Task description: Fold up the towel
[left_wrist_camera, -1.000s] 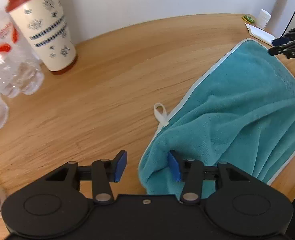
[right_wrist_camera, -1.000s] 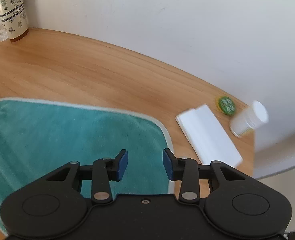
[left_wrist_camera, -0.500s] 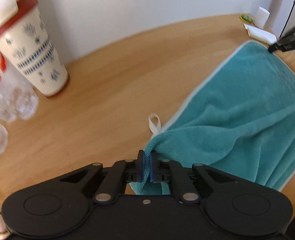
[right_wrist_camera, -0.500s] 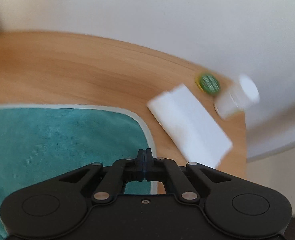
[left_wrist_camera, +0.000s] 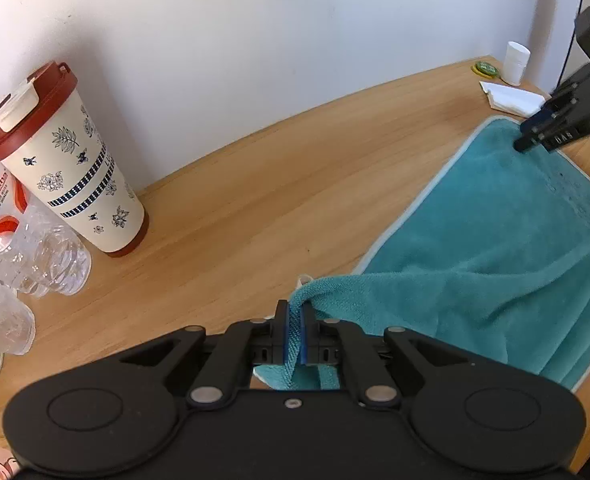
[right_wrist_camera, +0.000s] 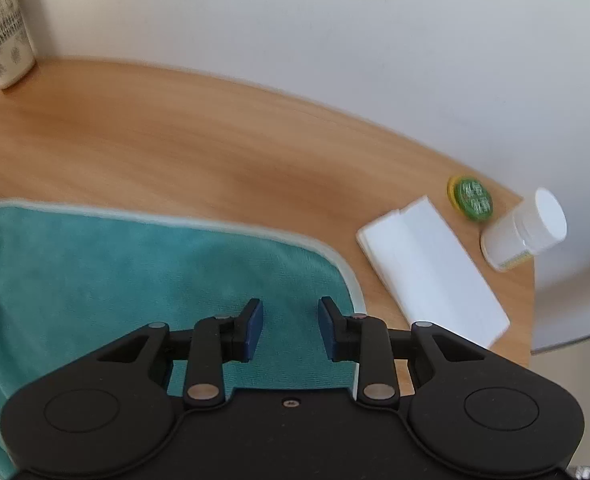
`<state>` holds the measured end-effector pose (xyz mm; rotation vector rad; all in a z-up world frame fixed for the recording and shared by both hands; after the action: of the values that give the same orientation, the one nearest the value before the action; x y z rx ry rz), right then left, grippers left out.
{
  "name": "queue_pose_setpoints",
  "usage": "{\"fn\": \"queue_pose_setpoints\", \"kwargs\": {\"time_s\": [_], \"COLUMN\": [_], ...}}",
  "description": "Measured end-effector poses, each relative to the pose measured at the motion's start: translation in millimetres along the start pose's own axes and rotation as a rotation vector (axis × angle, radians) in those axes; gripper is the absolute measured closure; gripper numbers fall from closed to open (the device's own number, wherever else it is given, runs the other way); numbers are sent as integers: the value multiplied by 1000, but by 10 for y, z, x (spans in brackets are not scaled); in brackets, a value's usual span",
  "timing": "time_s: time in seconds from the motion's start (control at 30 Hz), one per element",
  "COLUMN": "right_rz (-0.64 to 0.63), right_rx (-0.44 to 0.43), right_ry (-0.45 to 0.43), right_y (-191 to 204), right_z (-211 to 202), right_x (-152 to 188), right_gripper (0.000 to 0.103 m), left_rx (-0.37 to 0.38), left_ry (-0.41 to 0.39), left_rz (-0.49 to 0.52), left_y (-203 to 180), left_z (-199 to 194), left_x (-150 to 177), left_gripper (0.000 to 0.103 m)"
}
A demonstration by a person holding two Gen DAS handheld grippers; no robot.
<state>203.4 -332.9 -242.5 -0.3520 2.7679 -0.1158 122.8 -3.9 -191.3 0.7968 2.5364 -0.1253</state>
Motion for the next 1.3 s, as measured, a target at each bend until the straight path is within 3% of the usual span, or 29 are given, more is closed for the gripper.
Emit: {"fn": "queue_pose_setpoints", "kwargs": {"time_s": [0.03, 0.07, 0.1, 0.2, 0.4, 0.47, 0.57, 0.73, 0.9, 1.03, 1.07, 1.13, 1.17, 1.3], "right_rz": [36, 60, 81, 60, 177, 192, 165, 153, 117, 11, 8, -7, -17, -108], "right_rx": [-39, -63, -85, -43, 93, 124, 175, 230, 274, 221, 204, 101, 68, -203], "right_ry": [23, 40, 57, 72, 104, 100, 98, 112, 120, 95, 79, 29, 13, -62], "right_y": [-38, -64, -88, -86, -201, -203, -157, -160, -227, -46, -24, 145, 210, 833], "right_z": [12, 17, 22, 9, -95, -119, -138, -106, -159, -433, -490, -672, -711, -879], "right_x": [-4, -3, -2, 44, 295, 368, 390, 401, 464, 406, 373, 220, 181, -108], "right_gripper": [98, 101, 101, 101, 101, 101, 101, 100, 98, 93, 86, 75, 73, 69], "left_rx": [-2, -4, -5, -20, 10, 7, -15, -21, -114, -123, -121, -120, -102, -34], "left_ry": [-1, -1, 3, 12, -3, 8, -12, -20, 11, 38, 41, 50, 61, 58], "left_rz": [0, -1, -6, -29, -16, -15, -35, -118, -219, -306, -321, -347, -361, -393], "left_y": [-4, -7, -1, 13, -108, -155, -127, 134, 542, 817, 868, 967, 1000, 1052], "left_z": [-1, -13, -20, -50, -100, -81, -125, -236, -216, -107, -82, -17, 17, 62], "left_x": [0, 12, 36, 120, 171, 167, 191, 309, 497, 570, 573, 563, 562, 579], "left_gripper": [99, 99, 99, 99, 97, 90, 67, 61, 59, 59, 59, 58, 58, 59]}}
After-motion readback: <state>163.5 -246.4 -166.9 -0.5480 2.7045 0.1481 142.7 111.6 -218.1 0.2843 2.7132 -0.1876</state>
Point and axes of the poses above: each gripper's, at about its wrist camera, not at the fingertips, and z roughly the way its jaws point, y to its left, x to its underside, the point moved 3 cm from there along z, roughly the way its jaws point, and after that the axes turned 5 degrees about x, right-handed, at the moved point
